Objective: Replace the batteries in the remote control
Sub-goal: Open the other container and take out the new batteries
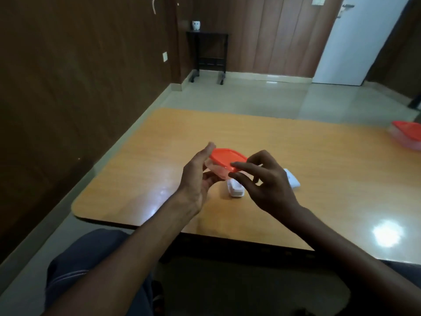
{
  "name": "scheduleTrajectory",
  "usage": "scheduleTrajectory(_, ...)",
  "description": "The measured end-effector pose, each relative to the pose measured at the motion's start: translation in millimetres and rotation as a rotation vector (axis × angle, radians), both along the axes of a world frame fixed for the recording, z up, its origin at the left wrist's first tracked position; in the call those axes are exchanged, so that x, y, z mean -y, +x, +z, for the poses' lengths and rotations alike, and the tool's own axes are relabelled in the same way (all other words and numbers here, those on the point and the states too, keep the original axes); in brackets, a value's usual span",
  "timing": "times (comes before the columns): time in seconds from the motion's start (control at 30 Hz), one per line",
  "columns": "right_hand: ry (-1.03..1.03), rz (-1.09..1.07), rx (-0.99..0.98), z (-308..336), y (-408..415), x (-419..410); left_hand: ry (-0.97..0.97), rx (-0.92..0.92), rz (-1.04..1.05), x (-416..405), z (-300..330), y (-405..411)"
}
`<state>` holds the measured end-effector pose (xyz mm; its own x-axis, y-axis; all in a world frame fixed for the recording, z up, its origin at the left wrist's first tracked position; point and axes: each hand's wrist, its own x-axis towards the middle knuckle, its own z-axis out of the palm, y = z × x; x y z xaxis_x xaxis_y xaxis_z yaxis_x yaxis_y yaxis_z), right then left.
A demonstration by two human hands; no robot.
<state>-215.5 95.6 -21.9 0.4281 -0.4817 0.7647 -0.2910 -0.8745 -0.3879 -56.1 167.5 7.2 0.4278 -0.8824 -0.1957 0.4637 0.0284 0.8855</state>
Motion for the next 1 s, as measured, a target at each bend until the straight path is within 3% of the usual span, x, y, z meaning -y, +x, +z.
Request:
scheduleTrajectory(0.17, -0.243, -0.119, -0.006, 6.6, -34.1, -1.7, -0.079, -0.298, -0.24, 19.4, -6.4, -48.9)
scheduleTrajectory(0.4, -0.249, -0.05, -0.037, -6.5, -39.6, -5.3, -0.217, -0.554, -0.455, 33.2, -18.4, -68.3)
scheduleTrajectory(0.6, -0.23, -0.021, 0.037, -8.1, -27.2, -5.6, -0.181, -0.566, -0.381, 41.7, -22.7, -68.3)
scheduleTrajectory(0.8, -0.045, 0.042, 0.07, -15.0, -14.9, -7.6, -0.175, -0.49, -0.188, 53.3, -31.8, -62.0)
scheduleTrajectory(1.0, 0.078, -0.055, 0.166, -4.1, -12.9, -12.9, -0.147, -0.402, -0.1, 52.5, -32.1, -66.1)
